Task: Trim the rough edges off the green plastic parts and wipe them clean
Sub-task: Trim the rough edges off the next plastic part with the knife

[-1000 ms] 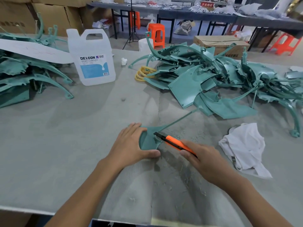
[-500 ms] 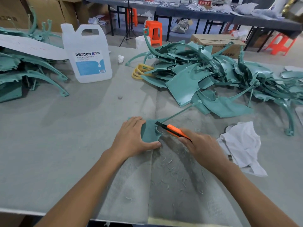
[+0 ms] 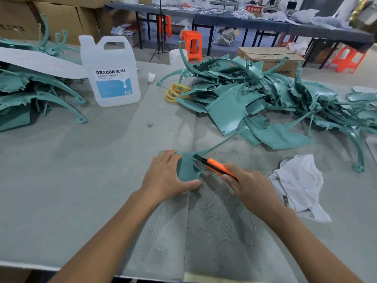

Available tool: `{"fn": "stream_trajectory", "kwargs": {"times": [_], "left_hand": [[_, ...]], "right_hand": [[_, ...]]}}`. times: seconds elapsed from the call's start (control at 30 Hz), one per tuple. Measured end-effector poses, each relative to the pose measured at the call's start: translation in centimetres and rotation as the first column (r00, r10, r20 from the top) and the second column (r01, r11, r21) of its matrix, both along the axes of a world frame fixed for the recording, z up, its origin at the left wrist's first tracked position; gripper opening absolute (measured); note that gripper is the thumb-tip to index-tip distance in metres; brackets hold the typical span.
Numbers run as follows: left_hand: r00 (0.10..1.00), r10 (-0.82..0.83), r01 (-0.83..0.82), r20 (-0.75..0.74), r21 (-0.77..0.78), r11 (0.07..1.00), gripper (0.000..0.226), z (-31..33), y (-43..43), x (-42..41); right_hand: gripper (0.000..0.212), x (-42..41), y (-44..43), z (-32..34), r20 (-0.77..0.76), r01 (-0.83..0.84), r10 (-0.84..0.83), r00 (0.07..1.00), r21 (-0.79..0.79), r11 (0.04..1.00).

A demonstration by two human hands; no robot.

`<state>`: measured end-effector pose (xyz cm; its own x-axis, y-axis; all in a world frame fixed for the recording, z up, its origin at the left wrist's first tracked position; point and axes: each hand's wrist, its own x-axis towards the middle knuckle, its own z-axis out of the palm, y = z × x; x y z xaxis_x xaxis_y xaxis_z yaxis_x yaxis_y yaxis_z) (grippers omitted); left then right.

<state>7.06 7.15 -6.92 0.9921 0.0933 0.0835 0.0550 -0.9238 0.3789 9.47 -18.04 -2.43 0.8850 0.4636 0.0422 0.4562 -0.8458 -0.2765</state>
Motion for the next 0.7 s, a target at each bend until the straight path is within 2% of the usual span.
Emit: {"fn": "stream_trajectory", "kwargs": {"times": [0.1,0.2,0.27,0.43,0.6,0.7], "left_hand": [[1.000,-0.014,0.014,-0.010,-0.013,1.000,0.112,0.0,0.1,-0.5],[1.000,-0.025,0.025,-0.018,-0.033,0.999,0.112,0.0,0.3,-0.8],[0.999,-0.026,0.025,-0.027,-0.037,0.999,0.114,0.0,0.4,-0.9],[0.998,-0.042,0.039,-0.039,-0.063,0.997,0.112,0.0,0.6,-1.0],[0.998,-0.047,0.043,-0.034,-0.114,0.993,0.096,0.3,1.0,-1.1],[0.998,-0.067,0.065,-0.014,-0.110,0.992,0.095,0.4,1.0,-1.0]], "right_hand": [[0.033,-0.2,-0.3,0.1,-0.073,-0.036,0.038,0.997,0.033,0.999],[0.033,-0.2,-0.8,0.2,0.015,0.004,-0.004,1.000,-0.002,1.000],[0.030,-0.9,-0.6,0.2,0.028,-0.040,0.039,0.999,0.039,0.998],[0.031,-0.6,-1.7,0.6,-0.041,-0.088,0.091,0.995,0.066,0.994],[0.029,-0.3,-2.6,0.2,-0.097,-0.141,0.147,0.984,0.063,0.988],[0.028,0.2,-3.2,0.0,-0.108,-0.150,0.157,0.982,0.069,0.986]]}}
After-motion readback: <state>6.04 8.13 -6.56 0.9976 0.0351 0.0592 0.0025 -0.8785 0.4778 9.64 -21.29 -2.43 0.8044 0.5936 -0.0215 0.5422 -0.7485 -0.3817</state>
